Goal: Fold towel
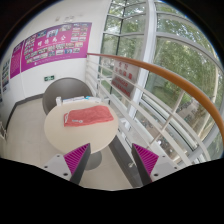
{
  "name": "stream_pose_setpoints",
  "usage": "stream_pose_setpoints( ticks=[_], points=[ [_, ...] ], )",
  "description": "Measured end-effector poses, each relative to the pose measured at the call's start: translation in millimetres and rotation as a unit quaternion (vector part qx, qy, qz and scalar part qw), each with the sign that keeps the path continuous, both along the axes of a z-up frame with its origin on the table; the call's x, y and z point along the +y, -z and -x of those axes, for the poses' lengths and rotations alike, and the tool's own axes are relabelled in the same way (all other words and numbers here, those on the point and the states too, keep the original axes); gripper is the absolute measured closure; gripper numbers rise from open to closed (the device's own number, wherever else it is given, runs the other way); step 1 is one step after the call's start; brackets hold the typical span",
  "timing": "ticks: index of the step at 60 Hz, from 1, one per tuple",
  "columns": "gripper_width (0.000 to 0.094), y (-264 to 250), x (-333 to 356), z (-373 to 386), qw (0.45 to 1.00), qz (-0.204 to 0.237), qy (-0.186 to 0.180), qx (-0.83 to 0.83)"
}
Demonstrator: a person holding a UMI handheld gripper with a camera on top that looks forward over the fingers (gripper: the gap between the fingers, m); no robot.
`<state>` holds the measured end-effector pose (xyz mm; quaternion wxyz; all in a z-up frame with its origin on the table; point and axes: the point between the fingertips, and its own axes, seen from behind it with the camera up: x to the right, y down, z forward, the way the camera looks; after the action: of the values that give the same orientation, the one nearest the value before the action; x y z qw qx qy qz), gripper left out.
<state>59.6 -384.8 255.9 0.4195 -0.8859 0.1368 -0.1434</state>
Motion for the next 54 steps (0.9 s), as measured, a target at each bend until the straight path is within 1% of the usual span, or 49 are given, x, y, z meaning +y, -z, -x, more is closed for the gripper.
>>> stream_pose_setpoints(
  ticks=[3,4,5,7,11,13,16,18,22,27,32,35,43,48,51,54],
  points=[
    [0.0082,11.0,8.7,3.9,1.0,0.006,-0.003,0.004],
    [0.0081,7.7,4.1,11.7,1.0,0.008,-0.003,0.005],
    [0.0082,25.0,16.7,14.1,1.0,0.007,-0.005,0.006],
    [0.0079,36.7,25.8,20.9,1.0,0.011,-0.011,0.009],
    [0.0081,57.1,46.9,29.3,0.999,0.014,-0.029,0.015],
    [0.008,73.9,60.3,52.2,0.999,0.017,-0.037,0.017],
    [0.0079,93.2,85.9,57.9,0.998,0.019,-0.057,0.027],
    [0.0079,105.3,95.9,83.2,0.997,0.02,-0.064,0.032],
    [0.0076,132.3,136.5,100.5,0.995,0.023,-0.088,0.045],
    [0.0076,142.0,183.5,133.1,0.992,0.013,-0.113,0.052],
    [0.0076,156.6,239.1,149.8,0.989,0.01,-0.136,0.05],
    [0.0074,174.1,278.6,154.5,0.988,0.007,-0.151,0.045],
    [0.0082,203.1,357.7,161.3,0.985,0.015,-0.172,0.026],
    [0.0084,221.9,396.1,161.1,0.984,0.024,-0.178,0.017],
    [0.0105,234.6,414.9,160.1,0.983,0.033,-0.183,0.011],
    [0.0153,252.2,422.4,156.7,0.981,0.057,-0.184,0.006]
  ],
)
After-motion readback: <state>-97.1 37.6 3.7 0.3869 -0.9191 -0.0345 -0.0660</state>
